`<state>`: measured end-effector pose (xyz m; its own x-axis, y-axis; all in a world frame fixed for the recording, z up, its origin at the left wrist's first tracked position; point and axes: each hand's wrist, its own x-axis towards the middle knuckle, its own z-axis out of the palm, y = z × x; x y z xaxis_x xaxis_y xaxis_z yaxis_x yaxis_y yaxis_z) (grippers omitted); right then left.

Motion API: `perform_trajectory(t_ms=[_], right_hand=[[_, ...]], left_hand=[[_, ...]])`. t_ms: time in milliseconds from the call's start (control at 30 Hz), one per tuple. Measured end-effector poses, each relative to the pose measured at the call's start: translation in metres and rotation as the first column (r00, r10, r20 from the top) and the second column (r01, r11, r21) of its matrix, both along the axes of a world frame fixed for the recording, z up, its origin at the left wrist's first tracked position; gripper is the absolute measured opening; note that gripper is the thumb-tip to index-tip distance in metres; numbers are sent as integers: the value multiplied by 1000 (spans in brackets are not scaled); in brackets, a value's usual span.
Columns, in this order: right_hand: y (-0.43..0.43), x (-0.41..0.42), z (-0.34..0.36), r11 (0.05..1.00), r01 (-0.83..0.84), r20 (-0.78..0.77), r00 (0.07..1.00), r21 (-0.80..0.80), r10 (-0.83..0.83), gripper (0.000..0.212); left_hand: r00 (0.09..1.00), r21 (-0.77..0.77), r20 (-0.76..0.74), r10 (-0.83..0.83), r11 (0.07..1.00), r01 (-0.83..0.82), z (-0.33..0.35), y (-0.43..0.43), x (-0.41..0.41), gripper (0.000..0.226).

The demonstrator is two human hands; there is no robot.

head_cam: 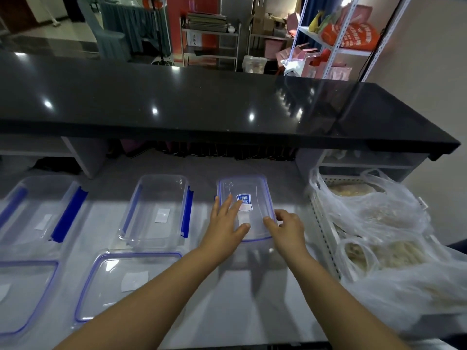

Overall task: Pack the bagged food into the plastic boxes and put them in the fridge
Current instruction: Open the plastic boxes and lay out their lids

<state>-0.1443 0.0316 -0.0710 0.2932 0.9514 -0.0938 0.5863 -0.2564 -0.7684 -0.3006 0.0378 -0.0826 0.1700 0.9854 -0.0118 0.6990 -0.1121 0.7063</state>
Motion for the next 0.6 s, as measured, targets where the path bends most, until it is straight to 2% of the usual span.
perform_trajectory(t_ms=[67,133,200,267,367,467,600], right_hand=[[-2,-7,8,999,7,-41,999,47,-5,27],[-6,-14,23,993,17,-253,967,113,12,20],[-12,-17,41,991,30,-486,873,131,38,16],[-20,-16,56,989,14,-564,822,150,74,13],[-40,-8,73,981,-64,-509,848,182,150,8],[-63,2,83,967,-187,-406,881,175,244,12],[-88,9,78,940,-314,-334,879,133,341,28]], left_hand=[[998,27,56,23,999,-24,5,-1,-5,66],[983,92,168,76,992,-92,13,-6,-9,66],[948,154,294,117,974,-168,24,-16,-14,65],[914,220,378,148,944,-244,35,-28,-24,65],[890,308,403,216,883,-353,46,-47,-46,63],[884,297,384,265,872,-390,50,-67,-67,63],[970,383,189,155,898,-218,40,-93,-78,70]])
